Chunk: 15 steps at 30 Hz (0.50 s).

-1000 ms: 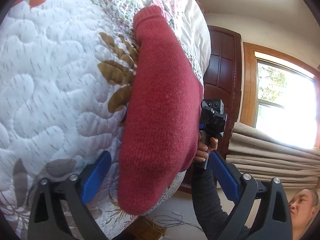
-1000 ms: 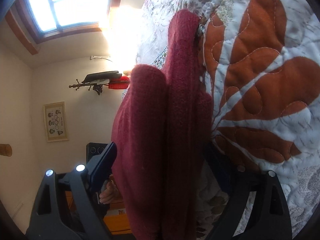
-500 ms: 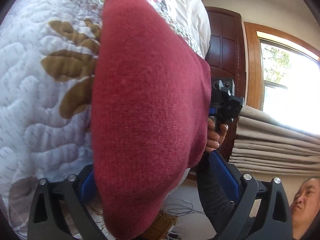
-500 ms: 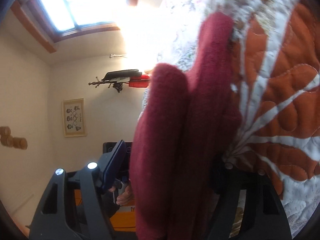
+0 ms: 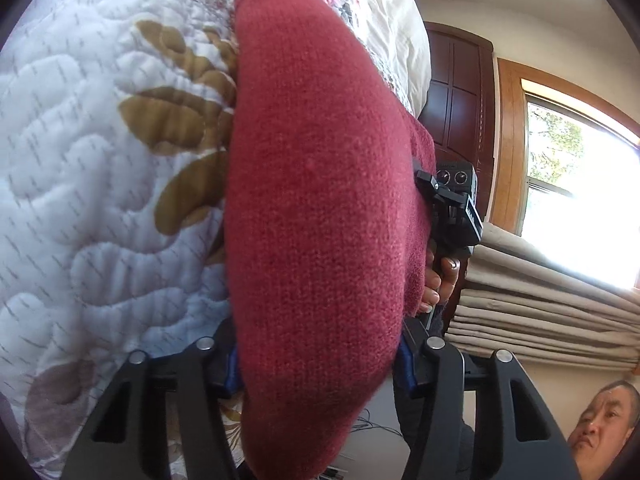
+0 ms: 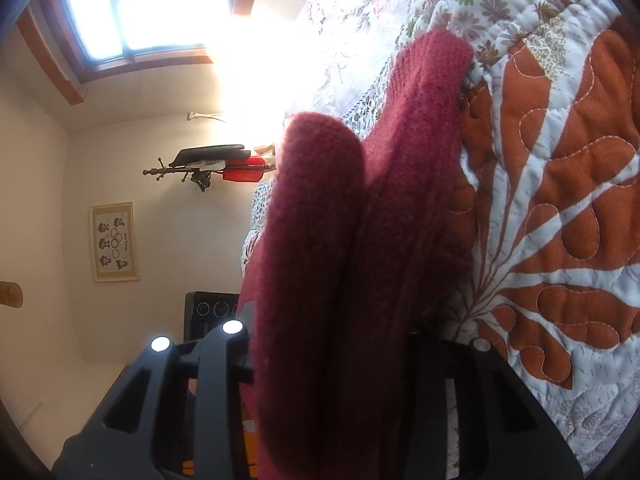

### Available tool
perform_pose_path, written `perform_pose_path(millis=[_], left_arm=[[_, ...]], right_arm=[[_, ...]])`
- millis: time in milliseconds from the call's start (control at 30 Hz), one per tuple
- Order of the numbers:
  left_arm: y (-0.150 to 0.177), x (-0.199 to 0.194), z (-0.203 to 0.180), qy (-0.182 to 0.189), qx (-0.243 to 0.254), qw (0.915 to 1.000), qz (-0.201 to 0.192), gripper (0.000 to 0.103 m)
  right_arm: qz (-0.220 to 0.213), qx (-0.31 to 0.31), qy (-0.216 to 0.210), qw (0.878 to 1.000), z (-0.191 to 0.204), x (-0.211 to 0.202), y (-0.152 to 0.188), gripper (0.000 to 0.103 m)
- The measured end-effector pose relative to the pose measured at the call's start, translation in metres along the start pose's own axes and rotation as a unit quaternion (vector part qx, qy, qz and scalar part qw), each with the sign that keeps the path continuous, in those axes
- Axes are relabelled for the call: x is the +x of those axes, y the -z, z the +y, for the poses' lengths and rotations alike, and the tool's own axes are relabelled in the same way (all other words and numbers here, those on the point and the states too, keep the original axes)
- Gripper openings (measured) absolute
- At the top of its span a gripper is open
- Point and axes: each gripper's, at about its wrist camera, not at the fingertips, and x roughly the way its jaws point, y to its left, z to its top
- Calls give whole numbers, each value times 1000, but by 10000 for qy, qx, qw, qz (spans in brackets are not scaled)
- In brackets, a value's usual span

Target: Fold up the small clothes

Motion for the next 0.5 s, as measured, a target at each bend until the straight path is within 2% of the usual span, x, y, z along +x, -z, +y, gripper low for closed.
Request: perform_pose_path(millis=[167,267,500], left_arm=[[4,-11,-10,-22,277,9996,20,50],[10,-28,-19,26,465,9989,-35,49],[51,-108,-21,275,859,9951,-399,48]], right_arm=[[-195,-42,240,9995,30,2,7,35],[-326,-248,305,9987,66,3,12,34],[-428,-949,324,9940,161,36,46,34]])
